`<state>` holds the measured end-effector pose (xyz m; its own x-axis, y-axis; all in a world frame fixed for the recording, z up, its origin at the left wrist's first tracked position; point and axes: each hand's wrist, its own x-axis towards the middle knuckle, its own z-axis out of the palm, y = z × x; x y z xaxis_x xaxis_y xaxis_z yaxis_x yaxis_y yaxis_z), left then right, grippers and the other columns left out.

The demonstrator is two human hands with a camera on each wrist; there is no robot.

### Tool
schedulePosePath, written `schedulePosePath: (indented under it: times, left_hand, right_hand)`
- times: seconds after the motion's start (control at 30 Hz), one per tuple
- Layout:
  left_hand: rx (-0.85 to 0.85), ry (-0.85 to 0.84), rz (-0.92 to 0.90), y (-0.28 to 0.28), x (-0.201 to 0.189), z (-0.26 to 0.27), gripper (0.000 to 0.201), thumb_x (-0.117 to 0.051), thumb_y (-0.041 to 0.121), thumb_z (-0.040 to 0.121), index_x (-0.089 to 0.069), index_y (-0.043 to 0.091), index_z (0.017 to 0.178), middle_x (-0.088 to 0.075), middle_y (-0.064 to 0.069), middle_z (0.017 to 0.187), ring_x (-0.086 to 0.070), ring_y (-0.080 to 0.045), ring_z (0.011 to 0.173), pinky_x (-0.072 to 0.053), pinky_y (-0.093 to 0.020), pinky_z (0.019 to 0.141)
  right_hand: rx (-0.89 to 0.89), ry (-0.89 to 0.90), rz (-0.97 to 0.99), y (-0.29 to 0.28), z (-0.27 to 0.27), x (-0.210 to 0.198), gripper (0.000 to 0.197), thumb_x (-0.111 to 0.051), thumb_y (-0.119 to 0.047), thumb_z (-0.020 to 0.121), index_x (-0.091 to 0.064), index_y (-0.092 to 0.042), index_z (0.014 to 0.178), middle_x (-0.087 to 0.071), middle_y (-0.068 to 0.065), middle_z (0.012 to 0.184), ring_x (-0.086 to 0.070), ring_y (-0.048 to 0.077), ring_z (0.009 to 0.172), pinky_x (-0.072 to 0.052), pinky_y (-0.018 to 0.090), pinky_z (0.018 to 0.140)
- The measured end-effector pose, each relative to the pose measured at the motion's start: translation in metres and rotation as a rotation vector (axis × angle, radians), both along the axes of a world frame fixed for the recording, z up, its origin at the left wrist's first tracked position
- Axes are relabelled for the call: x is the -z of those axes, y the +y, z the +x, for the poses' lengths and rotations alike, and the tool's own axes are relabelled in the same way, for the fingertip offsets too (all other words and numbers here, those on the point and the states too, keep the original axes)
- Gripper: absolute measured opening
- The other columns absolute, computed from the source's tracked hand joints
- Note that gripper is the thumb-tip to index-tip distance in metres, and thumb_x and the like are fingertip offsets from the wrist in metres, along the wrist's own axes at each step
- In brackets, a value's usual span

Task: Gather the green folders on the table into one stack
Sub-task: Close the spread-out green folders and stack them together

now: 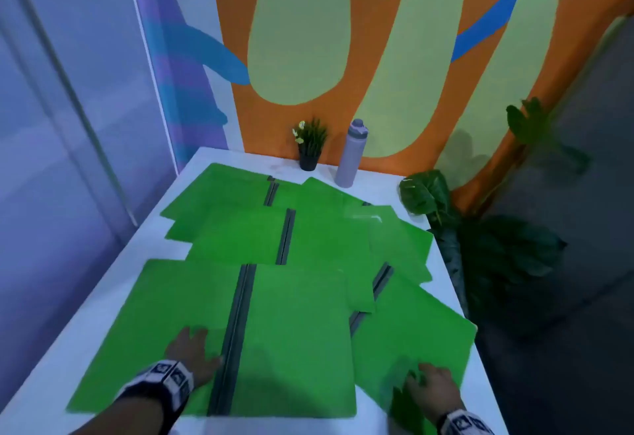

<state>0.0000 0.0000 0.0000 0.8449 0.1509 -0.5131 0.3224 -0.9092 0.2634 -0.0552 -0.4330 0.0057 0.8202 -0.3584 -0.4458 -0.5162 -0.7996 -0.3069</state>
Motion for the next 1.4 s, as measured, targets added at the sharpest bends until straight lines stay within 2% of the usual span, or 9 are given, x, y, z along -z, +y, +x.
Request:
schedulePosePath:
  times: [0.27, 0.47, 0.6, 0.7, 0.93, 1.0, 1.1, 1.27, 1.4]
  left_hand:
    - [-0.04, 0.057, 0.137, -0.026, 0.019, -0.013, 0.119, -0.069, 0.07, 0.064, -0.008, 0.021, 0.154, -0.011, -0.014, 0.162, -0.022, -0.039, 0.146, -0.032, -0.047, 0.117]
    - [0.021, 0.049, 0.133, -0.017, 0.015, -0.019, 0.088, -0.069, 0.046, 0.08, -0.025, 0.017, 0.149, -0.014, -0.011, 0.162, -0.023, -0.037, 0.147, -0.031, -0.044, 0.118]
    - [0.034, -0.013, 0.112, -0.012, 0.008, -0.028, 0.021, -0.064, 0.04, 0.084, -0.057, 0.02, 0.082, -0.03, -0.012, 0.157, -0.031, -0.031, 0.144, -0.034, -0.042, 0.117]
    - [0.029, 0.006, 0.057, -0.015, 0.011, -0.032, 0.04, -0.063, 0.045, 0.083, -0.045, 0.021, 0.056, -0.034, -0.008, 0.153, -0.034, -0.026, 0.141, -0.034, -0.043, 0.117]
    - [-0.051, -0.116, -0.095, -0.023, -0.003, -0.036, 0.02, -0.056, 0.029, 0.092, -0.061, 0.02, 0.075, -0.044, -0.009, 0.145, -0.044, -0.02, 0.132, -0.038, -0.036, 0.114]
    - [-0.061, -0.236, -0.116, -0.019, -0.016, -0.033, 0.021, -0.054, 0.019, 0.093, -0.051, 0.021, 0.072, -0.06, -0.005, 0.113, -0.056, -0.01, 0.094, -0.054, -0.03, 0.092]
    - [-0.135, -0.38, -0.099, -0.008, -0.049, -0.027, 0.029, -0.044, 0.013, 0.098, -0.039, 0.022, 0.071, -0.051, 0.003, 0.076, -0.042, -0.007, 0.061, -0.044, -0.02, 0.058]
    - [-0.306, -0.686, -0.062, 0.025, -0.123, -0.008, 0.013, -0.041, 0.014, 0.098, -0.046, 0.006, 0.091, -0.056, -0.014, 0.071, -0.056, -0.033, 0.061, -0.043, -0.037, 0.056]
    - [-0.45, -0.891, 0.126, 0.058, -0.171, 0.01, 0.015, -0.039, 0.022, 0.099, -0.039, 0.008, 0.096, -0.054, -0.03, 0.065, -0.062, -0.055, 0.069, -0.046, -0.054, 0.062]
  right_hand:
    - [-0.011, 0.085, -0.104, 0.001, 0.003, 0.024, 0.061, -0.063, -0.045, 0.08, -0.039, -0.021, 0.131, -0.038, 0.012, 0.138, -0.044, 0.034, 0.124, -0.039, 0.046, 0.107]
    - [-0.125, 0.144, -0.186, 0.007, 0.004, 0.023, 0.045, -0.058, -0.037, 0.084, -0.041, -0.028, 0.125, -0.035, 0.007, 0.14, -0.036, 0.033, 0.129, -0.036, 0.06, 0.104]
    - [-0.143, 0.052, -0.139, 0.016, 0.037, 0.005, 0.04, -0.05, -0.032, 0.089, -0.049, -0.015, 0.125, -0.045, 0.011, 0.133, -0.048, 0.028, 0.119, -0.042, 0.046, 0.103]
    - [-0.102, -0.05, 0.045, 0.036, 0.075, -0.001, 0.046, -0.055, -0.024, 0.09, -0.046, -0.008, 0.133, -0.049, 0.016, 0.127, -0.055, 0.031, 0.113, -0.042, 0.041, 0.104]
    - [0.115, -0.082, 0.234, 0.065, 0.145, -0.002, 0.049, -0.06, -0.013, 0.087, -0.042, -0.001, 0.131, -0.055, 0.02, 0.117, -0.059, 0.032, 0.092, -0.055, 0.038, 0.077]
    - [0.176, -0.059, 0.29, 0.068, 0.156, -0.003, 0.051, -0.059, -0.011, 0.088, -0.038, 0.002, 0.132, -0.054, 0.017, 0.107, -0.055, 0.028, 0.084, -0.049, 0.028, 0.06]
    - [0.215, -0.042, 0.33, 0.07, 0.169, -0.003, 0.05, -0.055, -0.009, 0.087, -0.042, 0.004, 0.133, -0.056, 0.019, 0.115, -0.055, 0.031, 0.092, -0.053, 0.037, 0.078]
    - [0.338, -0.225, 0.559, 0.082, 0.178, -0.018, 0.052, -0.051, 0.01, 0.087, -0.039, -0.006, 0.135, -0.034, 0.021, 0.144, -0.058, 0.031, 0.086, -0.056, 0.053, 0.081]
    - [0.369, -0.447, 0.626, 0.072, 0.173, -0.056, 0.049, -0.044, 0.007, 0.091, -0.043, -0.018, 0.134, -0.033, 0.018, 0.147, -0.067, 0.031, 0.079, -0.06, 0.035, 0.059]
